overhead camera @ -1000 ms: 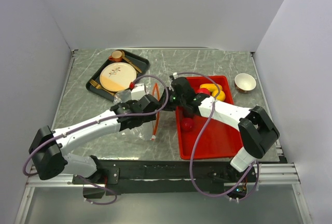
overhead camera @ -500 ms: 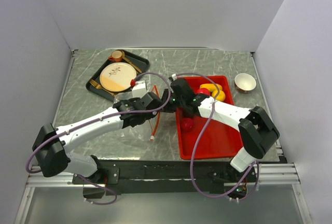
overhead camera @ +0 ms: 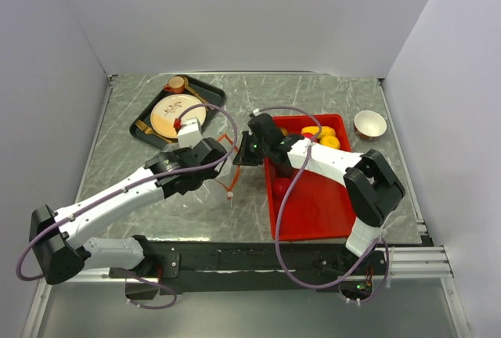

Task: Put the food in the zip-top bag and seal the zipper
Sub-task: Open the zipper of the food storage bag.

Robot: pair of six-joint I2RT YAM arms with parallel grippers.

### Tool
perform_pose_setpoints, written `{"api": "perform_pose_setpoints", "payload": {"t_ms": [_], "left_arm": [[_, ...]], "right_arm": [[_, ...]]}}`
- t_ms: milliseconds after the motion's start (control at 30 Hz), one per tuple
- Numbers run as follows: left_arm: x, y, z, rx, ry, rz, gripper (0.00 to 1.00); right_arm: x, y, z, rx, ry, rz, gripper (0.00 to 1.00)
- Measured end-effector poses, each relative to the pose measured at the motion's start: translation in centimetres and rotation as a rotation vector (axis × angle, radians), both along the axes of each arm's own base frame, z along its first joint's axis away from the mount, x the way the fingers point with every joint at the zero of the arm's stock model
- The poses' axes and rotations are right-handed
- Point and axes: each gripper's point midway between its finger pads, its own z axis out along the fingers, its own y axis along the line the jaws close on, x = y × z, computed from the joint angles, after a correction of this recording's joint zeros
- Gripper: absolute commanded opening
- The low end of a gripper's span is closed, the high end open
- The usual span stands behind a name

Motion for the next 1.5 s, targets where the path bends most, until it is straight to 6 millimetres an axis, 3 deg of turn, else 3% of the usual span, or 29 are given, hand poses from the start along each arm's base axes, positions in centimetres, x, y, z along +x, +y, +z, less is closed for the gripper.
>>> {"api": "perform_pose_setpoints", "payload": {"t_ms": [367, 533, 667, 833, 933, 1033, 1067, 1100, 1133, 1267, 1333, 1433, 1500], "left_arm": [[0.5, 2.2, -0.6, 0.048, 0.029, 0.059, 0.03], [0.7, 1.8, 0.5, 0.025, 0.019, 0.053, 0.03], [1.0, 1.3, 0.4, 0.028, 0.021, 0.034, 0.02], [1.3, 0.5, -0.6, 0.035, 0.043, 0.019, 0.02], [1.6, 0.0, -0.9, 0.031, 0.045, 0.012, 0.01], [1.8, -0.4, -1.1, 0.032, 0.047, 0.004, 0.01], [1.9, -0.5, -1.1, 0.032, 0.047, 0.001, 0.01], [2.0, -0.6, -1.2, 0.030, 0.046, 0.000, 0.01], [2.0, -0.7, -1.3, 0.032, 0.047, -0.001, 0.01], [2.3, -1.0, -1.6, 0.031, 0.049, -0.005, 0.01], [2.3, -1.1, -1.7, 0.029, 0.048, -0.006, 0.01], [2.5, -1.4, -1.8, 0.020, 0.042, -0.010, 0.01], [2.5, -1.5, -2.1, 0.015, 0.043, -0.017, 0.01]], "right_arm": [[0.4, -0.7, -1.0, -0.047, 0.010, -0.042, 0.07], [0.4, -0.8, -3.1, -0.093, 0.052, -0.041, 0.11], [0.3, -0.9, -3.6, -0.105, 0.059, -0.029, 0.16], [0.3, -0.8, -2.5, -0.092, 0.033, -0.017, 0.34], [0.5, -0.9, -0.5, -0.068, -0.010, -0.017, 0.45], [0.7, -1.2, 2.3, -0.042, -0.070, -0.032, 0.47], [0.7, -1.4, 2.7, -0.041, -0.080, -0.037, 0.51], [0.8, -1.6, 3.2, -0.043, -0.091, -0.045, 0.62], [0.8, -1.9, 3.4, -0.049, -0.095, -0.051, 0.64], [0.5, -3.9, 3.8, -0.097, -0.110, -0.109, 0.84], [0.2, -5.9, 4.0, -0.133, -0.111, -0.158, 0.85], [0.4, -9.8, 4.7, -0.147, -0.117, -0.263, 0.88], [0.3, -13.6, 4.7, -0.163, -0.117, -0.357, 0.93]]}}
